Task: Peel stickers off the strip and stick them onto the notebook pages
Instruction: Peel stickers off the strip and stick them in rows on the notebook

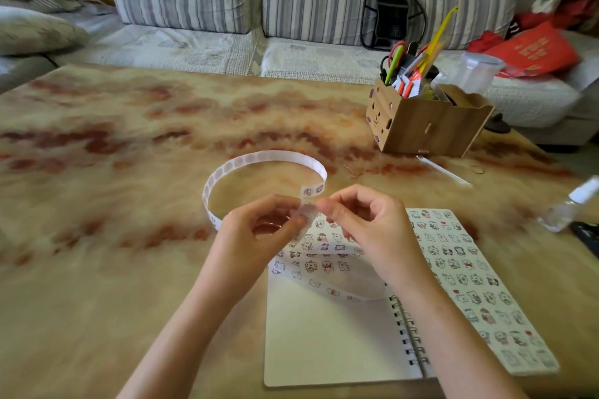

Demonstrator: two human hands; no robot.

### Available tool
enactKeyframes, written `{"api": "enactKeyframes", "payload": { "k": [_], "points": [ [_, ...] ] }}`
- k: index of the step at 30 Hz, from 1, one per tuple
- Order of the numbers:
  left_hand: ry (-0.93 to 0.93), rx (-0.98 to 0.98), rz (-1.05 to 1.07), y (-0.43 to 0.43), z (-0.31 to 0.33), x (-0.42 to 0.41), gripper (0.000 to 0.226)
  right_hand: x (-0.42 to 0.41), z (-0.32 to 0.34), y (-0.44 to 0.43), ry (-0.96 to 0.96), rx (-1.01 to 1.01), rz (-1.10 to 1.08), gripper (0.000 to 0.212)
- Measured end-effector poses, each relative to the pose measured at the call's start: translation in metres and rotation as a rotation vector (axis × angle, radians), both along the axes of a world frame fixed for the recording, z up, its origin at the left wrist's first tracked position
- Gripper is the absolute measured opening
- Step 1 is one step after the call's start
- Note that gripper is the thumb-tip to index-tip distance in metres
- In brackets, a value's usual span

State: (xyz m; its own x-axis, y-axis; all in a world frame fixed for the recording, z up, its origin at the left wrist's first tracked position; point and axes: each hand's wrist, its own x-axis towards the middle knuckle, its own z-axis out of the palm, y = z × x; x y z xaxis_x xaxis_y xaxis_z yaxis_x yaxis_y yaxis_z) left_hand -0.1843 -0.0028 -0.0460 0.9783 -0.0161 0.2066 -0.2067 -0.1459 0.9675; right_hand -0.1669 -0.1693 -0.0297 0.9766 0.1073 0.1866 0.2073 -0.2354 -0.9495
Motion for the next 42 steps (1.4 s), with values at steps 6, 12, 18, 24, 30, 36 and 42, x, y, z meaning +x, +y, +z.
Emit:
{"api": "enactKeyframes", "payload": {
  "k": [6, 12, 18, 24, 30, 36, 42],
  "points": [
    [-0.074, 0.089, 0.05, 0.001, -0.003, 0.001, 0.012, -0.001, 0.005, 0.001, 0.113, 0.077, 0.027, 0.015],
    [-0.159, 0.157, 0.054, -0.001, -0.002, -0.001, 0.01, -0.003, 0.005, -0.001, 0.235, 0.118, 0.042, 0.018],
    [-0.261, 0.25, 0.087, 0.001, -0.004, 0.001, 0.01, -0.001, 0.002, -0.004, 0.365, 0.208, 0.11, 0.024],
    [-0.326, 0.301, 0.09, 0.0, -0.006, 0.0, 0.015, 0.0, -0.002, -0.002, 0.411, 0.245, 0.128, 0.028],
    [-0.295, 0.256, 0.103, 0.001, -0.007, 0.002, 0.014, -0.002, -0.002, -0.002, 0.458, 0.363, 0.169, 0.017],
    [-0.293, 0.258, 0.096, -0.002, -0.008, 0.002, 0.012, -0.003, -0.003, 0.001, 0.423, 0.326, 0.092, 0.023],
    [-0.319, 0.297, 0.108, -0.004, -0.01, 0.001, 0.014, -0.005, -0.002, 0.003, 0.38, 0.284, 0.019, 0.03]
  ]
}}
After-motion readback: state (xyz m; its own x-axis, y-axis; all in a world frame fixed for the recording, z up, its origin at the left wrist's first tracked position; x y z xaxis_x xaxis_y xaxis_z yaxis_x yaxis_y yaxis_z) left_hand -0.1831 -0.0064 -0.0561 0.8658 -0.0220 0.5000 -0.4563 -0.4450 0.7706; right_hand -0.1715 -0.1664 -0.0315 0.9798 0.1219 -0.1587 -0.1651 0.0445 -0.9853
